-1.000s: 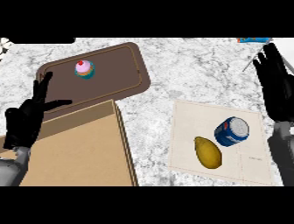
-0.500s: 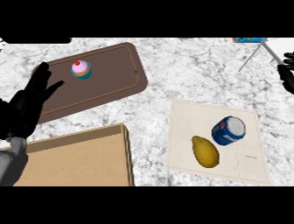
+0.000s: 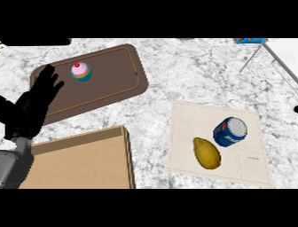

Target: Pick the can from the placemat and place it in the tiered shelf

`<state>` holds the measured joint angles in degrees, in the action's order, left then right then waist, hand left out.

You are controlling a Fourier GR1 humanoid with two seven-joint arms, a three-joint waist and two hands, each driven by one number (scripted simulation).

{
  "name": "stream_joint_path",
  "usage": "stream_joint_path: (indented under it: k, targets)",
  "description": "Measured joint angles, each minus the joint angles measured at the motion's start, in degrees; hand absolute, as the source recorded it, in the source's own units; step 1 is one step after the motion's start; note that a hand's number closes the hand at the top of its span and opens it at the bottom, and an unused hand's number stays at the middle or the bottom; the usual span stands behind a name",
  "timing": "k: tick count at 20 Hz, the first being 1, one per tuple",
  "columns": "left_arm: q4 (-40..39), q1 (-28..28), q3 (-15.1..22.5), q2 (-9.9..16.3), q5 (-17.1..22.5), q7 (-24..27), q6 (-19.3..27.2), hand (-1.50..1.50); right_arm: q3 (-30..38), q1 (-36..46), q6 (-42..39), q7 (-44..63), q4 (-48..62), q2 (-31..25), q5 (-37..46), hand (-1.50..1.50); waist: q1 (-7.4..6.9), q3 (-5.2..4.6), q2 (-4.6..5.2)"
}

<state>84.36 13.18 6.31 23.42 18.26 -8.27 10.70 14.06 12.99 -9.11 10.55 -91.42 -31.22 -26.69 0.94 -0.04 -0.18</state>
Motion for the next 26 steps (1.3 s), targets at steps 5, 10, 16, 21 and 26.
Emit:
stream_joint_path:
  k: [5, 10, 16, 21, 26]
  targets:
    - [0.70, -0.20, -0.02, -0.49, -0.11, -0.31, 0.19, 0.00, -4.62, -1.31, -6.52, 11.32, -6.39, -9.33, 1.39, -1.50, -0.09, -0.13, -0.19]
    - [0.52, 0.95, 0.12, -0.44, -0.17, -0.78, -0.33, 0.00, -11.19, 0.46, -11.22, 18.64, -12.38, -20.47, 12.76, -1.50, -0.98, -0.28, 0.03]
    - [0.54, 1.50, 0.23, -1.24, -0.72, -1.03, -0.71, 0.00, -21.64, 6.60, -11.17, 33.18, -18.52, -21.25, 21.56, -1.50, -1.87, -0.16, 0.21]
    - [0.25, 1.46, -0.64, -1.52, -1.10, -0.85, -1.71, 0.00, -30.89, 12.35, -10.36, 42.31, -18.50, -14.35, 27.69, -1.50, -1.95, -0.09, 0.26]
    - [0.15, 1.75, -1.77, -1.49, -1.22, -1.56, -2.23, 0.00, -36.80, 13.82, -11.04, 45.74, -17.35, -11.70, 31.73, -1.50, -1.61, -0.05, 0.20]
